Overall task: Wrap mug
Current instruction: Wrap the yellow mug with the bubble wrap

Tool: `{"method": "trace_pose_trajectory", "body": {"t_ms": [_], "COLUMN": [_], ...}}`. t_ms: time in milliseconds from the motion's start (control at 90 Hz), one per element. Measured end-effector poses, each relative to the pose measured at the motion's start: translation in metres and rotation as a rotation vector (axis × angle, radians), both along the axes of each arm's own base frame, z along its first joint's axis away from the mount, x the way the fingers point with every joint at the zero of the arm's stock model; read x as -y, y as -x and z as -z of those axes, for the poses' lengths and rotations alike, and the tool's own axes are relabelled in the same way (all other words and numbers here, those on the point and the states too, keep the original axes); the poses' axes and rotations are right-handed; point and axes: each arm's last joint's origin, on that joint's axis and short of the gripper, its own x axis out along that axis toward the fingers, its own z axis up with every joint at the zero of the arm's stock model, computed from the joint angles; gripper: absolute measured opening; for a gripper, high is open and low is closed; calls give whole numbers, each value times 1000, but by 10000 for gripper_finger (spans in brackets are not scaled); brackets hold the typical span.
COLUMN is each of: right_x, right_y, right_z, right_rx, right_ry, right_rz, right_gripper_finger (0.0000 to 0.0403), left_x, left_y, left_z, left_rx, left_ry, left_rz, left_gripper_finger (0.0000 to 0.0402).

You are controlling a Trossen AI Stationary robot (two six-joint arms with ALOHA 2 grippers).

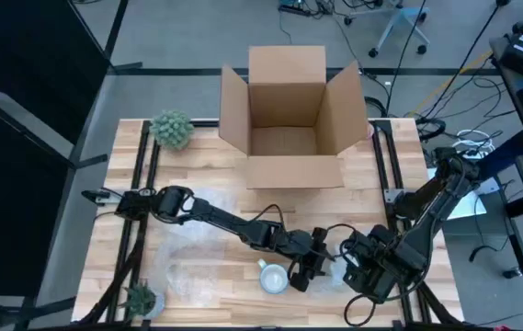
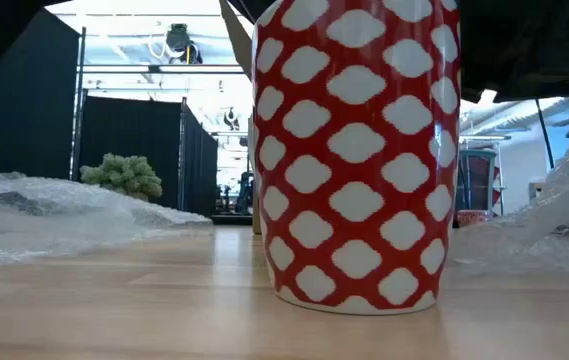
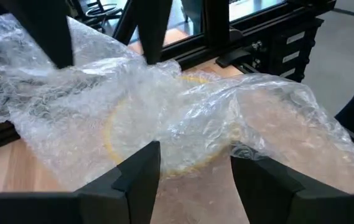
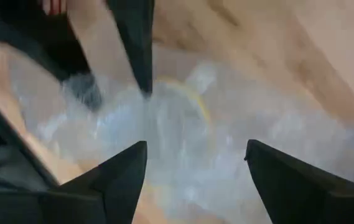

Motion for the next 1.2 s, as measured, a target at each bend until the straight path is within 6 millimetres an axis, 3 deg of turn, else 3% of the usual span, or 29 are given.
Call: {"method": "trace_pose_trajectory", "body": {"t_ms": [289,522,678,867,1200], "right_x": [-6,2,5,4,-6], "right_y": [0,6,7,3,-5], "right_z": [59,76,81,78,42], "right_rx": [-45,-69,-84,-77,-102], "right_ry": [-64,-44,-41,-58,-97], "right_rz": [-35,22,49,32,-30], "right_gripper_finger": [260,260,260,260,260], "left_x": [1,3,8,11,1], "left_y": [0,1,4,5,1], "left_z": [0,-8,-21,-15,-4], "left_rx": [2,24,54,32,-4], "left_ry": [0,14,39,33,24], "left_rz": [1,3,9,14,-7], "left_gripper_finger": [180,180,180,180,180]}}
